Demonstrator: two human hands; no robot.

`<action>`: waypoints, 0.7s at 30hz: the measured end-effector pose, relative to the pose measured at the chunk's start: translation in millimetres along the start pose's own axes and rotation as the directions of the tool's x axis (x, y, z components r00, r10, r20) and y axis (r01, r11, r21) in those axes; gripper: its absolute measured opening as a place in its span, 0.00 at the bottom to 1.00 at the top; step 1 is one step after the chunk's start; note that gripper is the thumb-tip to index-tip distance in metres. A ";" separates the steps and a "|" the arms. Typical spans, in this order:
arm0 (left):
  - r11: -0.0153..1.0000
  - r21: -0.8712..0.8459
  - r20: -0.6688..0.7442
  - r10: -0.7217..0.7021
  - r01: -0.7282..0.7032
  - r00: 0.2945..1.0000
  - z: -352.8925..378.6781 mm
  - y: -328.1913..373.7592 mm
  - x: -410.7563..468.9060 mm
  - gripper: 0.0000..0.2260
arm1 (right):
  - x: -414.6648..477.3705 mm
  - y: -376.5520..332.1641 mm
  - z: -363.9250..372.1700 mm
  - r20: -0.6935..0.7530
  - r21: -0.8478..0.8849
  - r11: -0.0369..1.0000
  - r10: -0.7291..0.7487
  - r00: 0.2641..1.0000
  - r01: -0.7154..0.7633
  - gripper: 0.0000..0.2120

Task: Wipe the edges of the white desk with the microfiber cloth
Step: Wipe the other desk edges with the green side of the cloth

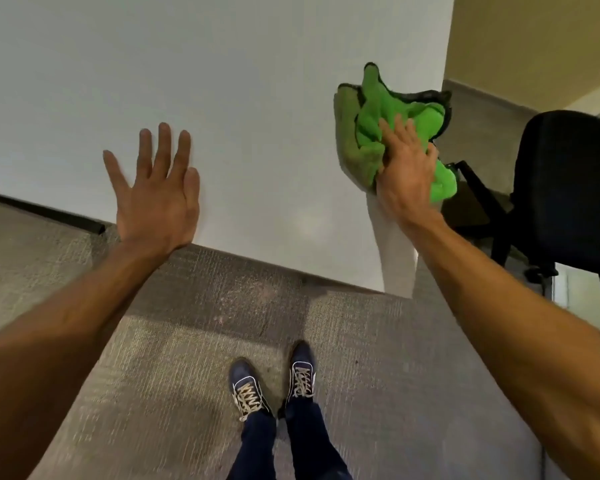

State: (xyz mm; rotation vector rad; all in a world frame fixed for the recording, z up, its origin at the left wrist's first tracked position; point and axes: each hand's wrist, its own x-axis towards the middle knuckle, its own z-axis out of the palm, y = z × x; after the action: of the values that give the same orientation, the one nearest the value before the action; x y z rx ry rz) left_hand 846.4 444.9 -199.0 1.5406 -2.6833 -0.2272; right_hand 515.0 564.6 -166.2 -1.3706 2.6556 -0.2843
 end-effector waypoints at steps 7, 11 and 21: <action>1.000 0.013 -0.008 0.004 -0.004 1.000 1.0 0.9 -1.8 0.26 | -57.5 -102.8 38.3 0.038 -0.040 0.965 -0.258 0.966 0.259 0.24; 1.000 -0.008 -0.009 0.012 -0.012 1.000 2.2 -0.4 -0.3 0.26 | -124.9 -94.0 39.0 0.100 -0.038 0.867 -0.492 0.865 0.498 0.29; 0.999 -0.020 0.044 -0.024 0.025 0.999 -0.2 3.5 1.9 0.25 | -132.9 -48.1 29.1 -0.050 0.002 0.814 -0.581 0.813 0.581 0.19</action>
State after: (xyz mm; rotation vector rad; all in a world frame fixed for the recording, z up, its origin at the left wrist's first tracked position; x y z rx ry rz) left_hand 842.5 445.0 -198.4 1.5816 -2.6871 -0.2923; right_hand 635.6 642.9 -178.4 -2.1706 2.1766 -0.4010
